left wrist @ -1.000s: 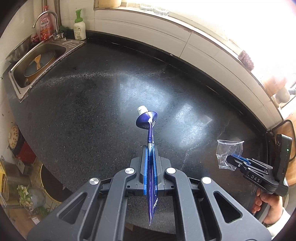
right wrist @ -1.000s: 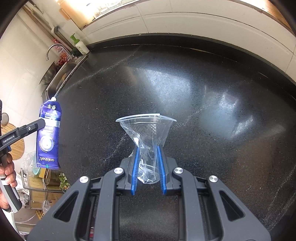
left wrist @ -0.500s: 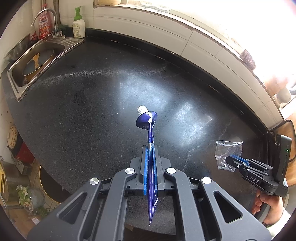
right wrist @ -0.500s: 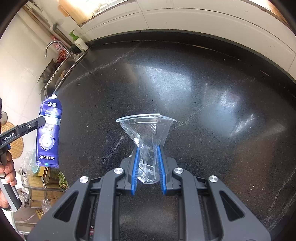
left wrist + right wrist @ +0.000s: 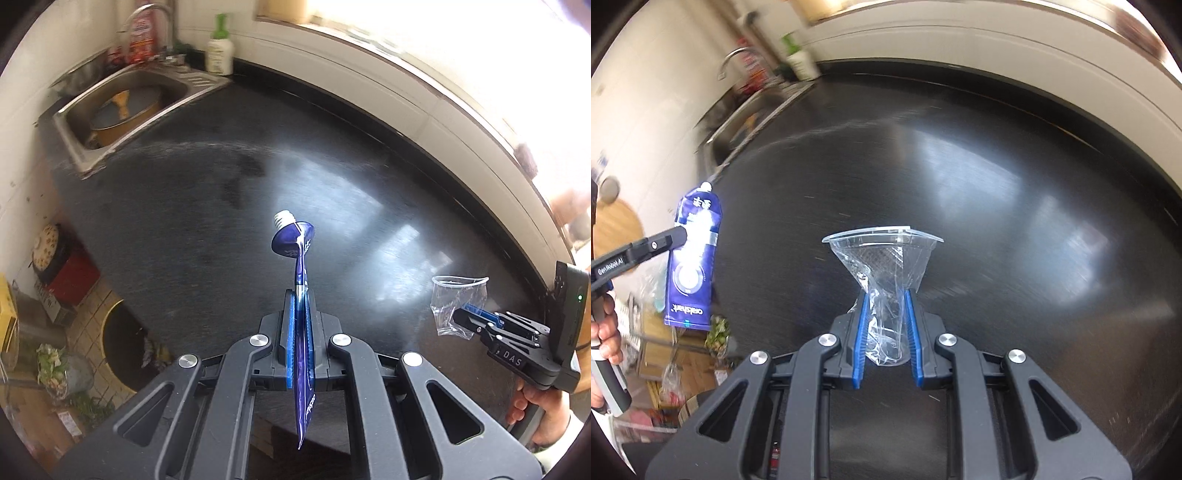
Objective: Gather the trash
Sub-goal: 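Carry the toothpaste tube and clear cup over the bin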
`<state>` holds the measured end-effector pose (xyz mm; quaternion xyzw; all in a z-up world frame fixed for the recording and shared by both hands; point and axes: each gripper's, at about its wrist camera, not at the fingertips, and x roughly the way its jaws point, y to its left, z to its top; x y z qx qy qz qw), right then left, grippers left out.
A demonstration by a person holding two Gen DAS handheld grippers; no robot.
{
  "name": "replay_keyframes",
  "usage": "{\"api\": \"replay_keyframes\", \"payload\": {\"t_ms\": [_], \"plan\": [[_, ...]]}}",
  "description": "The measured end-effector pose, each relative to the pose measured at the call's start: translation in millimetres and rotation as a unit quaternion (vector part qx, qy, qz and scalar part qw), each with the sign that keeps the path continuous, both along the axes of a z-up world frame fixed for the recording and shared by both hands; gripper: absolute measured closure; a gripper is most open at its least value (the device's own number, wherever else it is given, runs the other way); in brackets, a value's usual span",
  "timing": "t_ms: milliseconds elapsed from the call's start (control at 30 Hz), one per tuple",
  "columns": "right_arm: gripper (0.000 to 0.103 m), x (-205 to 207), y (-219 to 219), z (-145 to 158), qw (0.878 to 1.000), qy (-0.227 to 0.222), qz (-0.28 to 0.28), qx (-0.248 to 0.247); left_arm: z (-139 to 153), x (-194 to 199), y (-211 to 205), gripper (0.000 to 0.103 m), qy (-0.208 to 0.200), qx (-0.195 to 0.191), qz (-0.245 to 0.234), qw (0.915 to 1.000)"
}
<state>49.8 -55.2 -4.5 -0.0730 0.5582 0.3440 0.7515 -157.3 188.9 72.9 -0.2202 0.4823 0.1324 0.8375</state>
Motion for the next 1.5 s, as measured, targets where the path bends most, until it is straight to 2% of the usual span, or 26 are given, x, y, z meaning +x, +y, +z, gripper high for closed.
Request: {"api": "replay_keyframes", "payload": {"t_ms": [100,200,367,467,567,667,733,800,967,1100,1233,1300,1367,1500], "plan": [[0.083,-9,49,9,0.999,-0.003,0.052,0.006,4,-34,32,0.099,-0.005,0.004,0.049,0.9988],[0.083,-27,107,17,0.993,-0.006,0.114,0.012,1,-83,68,0.099,-0.001,0.01,0.111,0.9938],[0.083,-87,199,14,0.974,0.012,0.226,0.021,-24,-152,125,0.099,0.028,0.007,0.198,0.9798],[0.083,-136,261,-7,0.956,0.041,0.291,0.017,-54,-185,157,0.099,0.047,-0.004,0.241,0.9695],[0.083,-176,308,-27,0.941,0.058,0.332,0.014,-96,-210,184,0.099,0.057,-0.024,0.278,0.9586],[0.083,-222,354,-65,0.926,0.043,0.376,-0.016,-145,-230,199,0.099,0.068,-0.052,0.308,0.9476],[0.083,-238,370,-94,0.921,0.043,0.386,-0.037,-183,-243,209,0.099,0.077,-0.074,0.329,0.9382],[0.083,-248,382,-122,0.916,0.03,0.397,-0.06,-211,-250,213,0.099,0.089,-0.088,0.336,0.9335],[0.083,-247,399,-198,0.913,0.042,0.389,-0.115,-259,-250,221,0.099,0.101,-0.107,0.338,0.9296],[0.083,-244,406,-237,0.911,0.046,0.384,-0.142,-287,-243,221,0.099,0.101,-0.117,0.339,0.9278],[0.083,-245,403,-258,0.909,0.05,0.385,-0.15,-307,-229,220,0.099,0.102,-0.12,0.332,0.9301],[0.083,-243,405,-268,0.913,0.063,0.374,-0.151,-314,-225,222,0.099,0.101,-0.124,0.332,0.9295],[0.083,-237,403,-275,0.917,0.073,0.361,-0.153,-320,-222,223,0.099,0.1,-0.128,0.335,0.928],[0.083,-234,400,-277,0.915,0.064,0.367,-0.157,-323,-219,228,0.099,0.097,-0.126,0.337,0.928]]}}
